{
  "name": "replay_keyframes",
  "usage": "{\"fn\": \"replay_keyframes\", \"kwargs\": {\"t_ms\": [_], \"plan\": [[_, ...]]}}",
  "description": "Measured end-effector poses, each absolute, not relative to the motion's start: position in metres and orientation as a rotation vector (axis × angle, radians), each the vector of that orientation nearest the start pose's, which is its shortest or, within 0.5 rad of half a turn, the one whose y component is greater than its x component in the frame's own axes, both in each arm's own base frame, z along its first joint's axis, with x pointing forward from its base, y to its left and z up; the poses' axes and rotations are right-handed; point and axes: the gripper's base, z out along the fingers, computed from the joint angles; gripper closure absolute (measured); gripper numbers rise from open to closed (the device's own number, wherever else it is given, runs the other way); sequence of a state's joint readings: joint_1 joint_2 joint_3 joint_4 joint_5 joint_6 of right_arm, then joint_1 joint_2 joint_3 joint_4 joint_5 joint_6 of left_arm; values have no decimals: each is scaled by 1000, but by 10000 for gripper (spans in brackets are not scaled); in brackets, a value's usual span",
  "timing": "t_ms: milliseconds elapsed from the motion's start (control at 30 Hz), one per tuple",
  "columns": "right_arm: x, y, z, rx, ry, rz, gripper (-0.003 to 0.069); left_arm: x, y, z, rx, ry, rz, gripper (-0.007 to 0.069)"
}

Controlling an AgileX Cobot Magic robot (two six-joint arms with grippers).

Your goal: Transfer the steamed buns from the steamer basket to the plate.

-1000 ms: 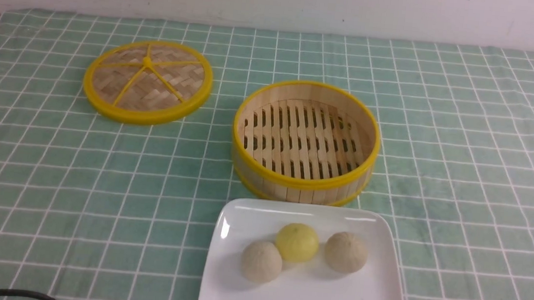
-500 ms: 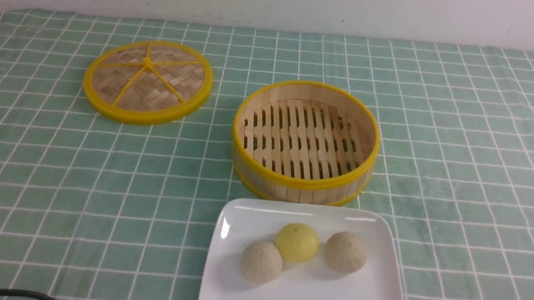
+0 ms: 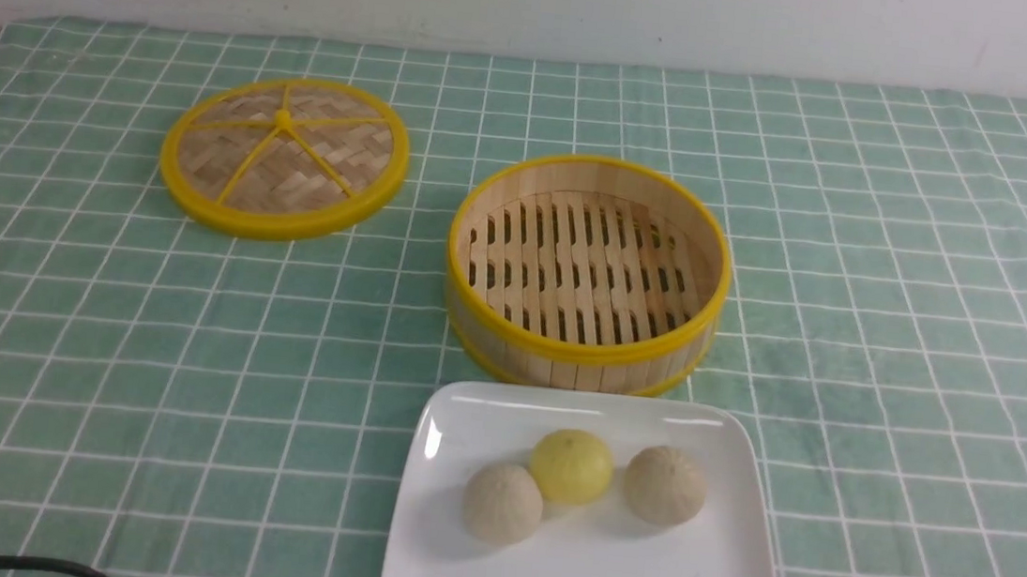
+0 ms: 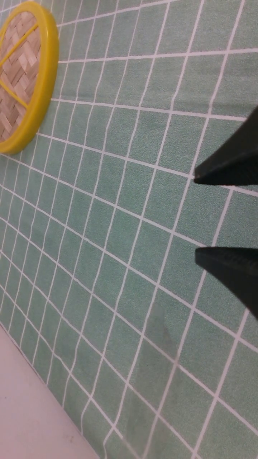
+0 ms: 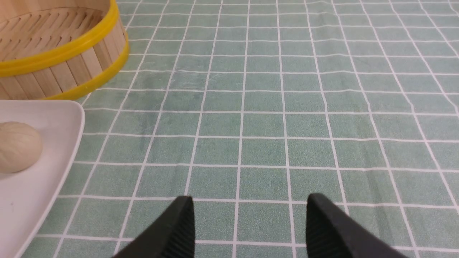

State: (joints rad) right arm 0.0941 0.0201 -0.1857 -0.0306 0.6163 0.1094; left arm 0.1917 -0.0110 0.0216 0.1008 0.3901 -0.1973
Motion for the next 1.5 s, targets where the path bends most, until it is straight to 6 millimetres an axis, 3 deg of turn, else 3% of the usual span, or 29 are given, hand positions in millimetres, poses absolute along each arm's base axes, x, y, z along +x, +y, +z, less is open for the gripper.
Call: {"fn": "replay_keyframes", "kwargs": {"t_ms": [567, 867, 1133, 1500], "plan": [[42, -2, 219, -33, 1920, 10, 237, 50, 13, 172, -303, 1858, 96, 351], [58, 1, 187, -87, 1724, 0, 237, 50, 13, 172, -303, 1858, 96, 351], [56, -2, 175, -46, 1850, -15, 237, 50, 13, 172, -303, 1858, 96, 351], [55, -3, 174, 62, 1873, 45, 237, 50, 13, 172, -302, 1858, 98, 351]]}}
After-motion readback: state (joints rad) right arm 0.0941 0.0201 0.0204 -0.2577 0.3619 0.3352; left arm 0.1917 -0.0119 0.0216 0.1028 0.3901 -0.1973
